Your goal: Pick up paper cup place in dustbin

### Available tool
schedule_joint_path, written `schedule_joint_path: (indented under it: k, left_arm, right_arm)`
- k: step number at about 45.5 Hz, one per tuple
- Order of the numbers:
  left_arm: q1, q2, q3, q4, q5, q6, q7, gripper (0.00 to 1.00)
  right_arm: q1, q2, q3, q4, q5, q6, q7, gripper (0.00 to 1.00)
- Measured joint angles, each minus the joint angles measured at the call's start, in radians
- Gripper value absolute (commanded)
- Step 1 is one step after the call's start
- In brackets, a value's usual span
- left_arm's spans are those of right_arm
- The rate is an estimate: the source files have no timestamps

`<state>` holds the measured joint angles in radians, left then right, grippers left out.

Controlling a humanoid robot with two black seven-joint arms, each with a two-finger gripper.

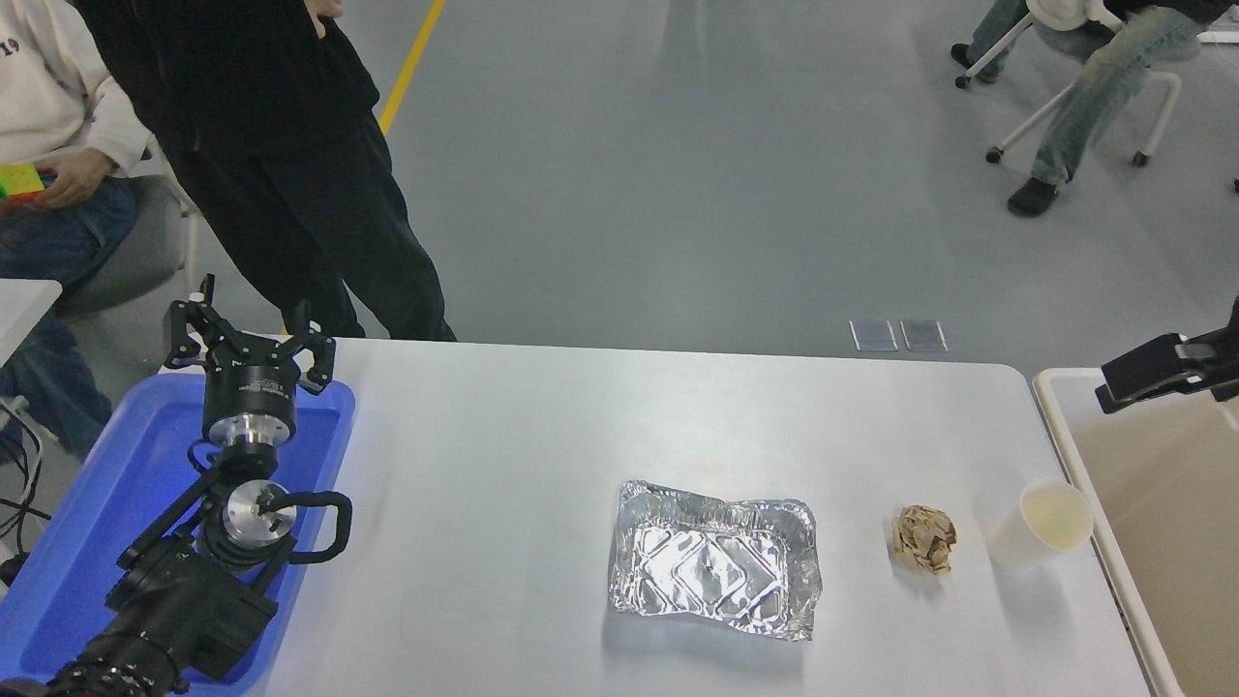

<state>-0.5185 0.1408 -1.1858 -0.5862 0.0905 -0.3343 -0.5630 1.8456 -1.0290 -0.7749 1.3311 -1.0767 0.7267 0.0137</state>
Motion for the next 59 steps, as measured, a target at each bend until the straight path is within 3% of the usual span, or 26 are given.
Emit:
schedule_joint_path:
  k: [27,59]
  left_arm:
    - [0.0,0.0,0.0,0.0,0.0,0.0,0.0,0.99]
    - [0.0,0.0,0.0,-0.001,0.0,0.0,0.0,0.99]
  right_arm:
    - [-0.459,0.104,0.242,-0.195,-0.082,-0.199,0.003,1.0]
    - [-0.69,0.229,0.296,-0.343,-0.098,-0.365,0.01,0.95]
